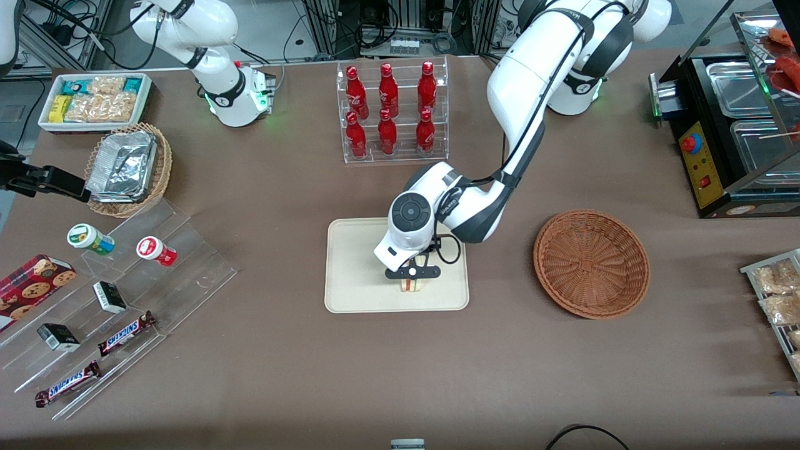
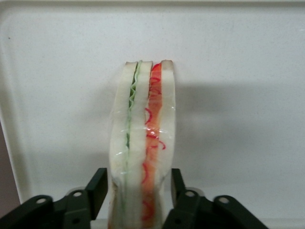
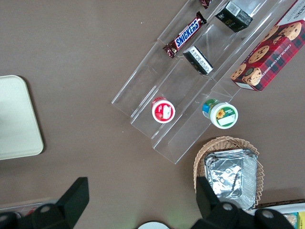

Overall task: Place sandwich from basket to tray
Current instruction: 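Lower the sandwich onto the tray and open the left gripper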

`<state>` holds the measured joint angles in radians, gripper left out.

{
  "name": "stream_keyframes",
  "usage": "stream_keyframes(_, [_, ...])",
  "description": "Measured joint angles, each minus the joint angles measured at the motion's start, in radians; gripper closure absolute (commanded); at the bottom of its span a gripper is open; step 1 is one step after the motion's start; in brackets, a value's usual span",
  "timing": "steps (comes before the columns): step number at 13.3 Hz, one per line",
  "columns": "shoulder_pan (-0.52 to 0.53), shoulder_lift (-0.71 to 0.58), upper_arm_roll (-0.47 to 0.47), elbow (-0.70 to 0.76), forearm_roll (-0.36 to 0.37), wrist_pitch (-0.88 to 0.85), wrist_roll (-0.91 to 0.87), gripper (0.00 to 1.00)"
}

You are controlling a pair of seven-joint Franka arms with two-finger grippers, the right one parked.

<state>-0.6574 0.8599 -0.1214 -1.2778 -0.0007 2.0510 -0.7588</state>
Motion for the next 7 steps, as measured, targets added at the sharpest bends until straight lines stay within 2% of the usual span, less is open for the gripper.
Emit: stream_keyframes(7, [-0.002,-0.002,0.0,0.017,0.0,-0.005,-0.007,0.0])
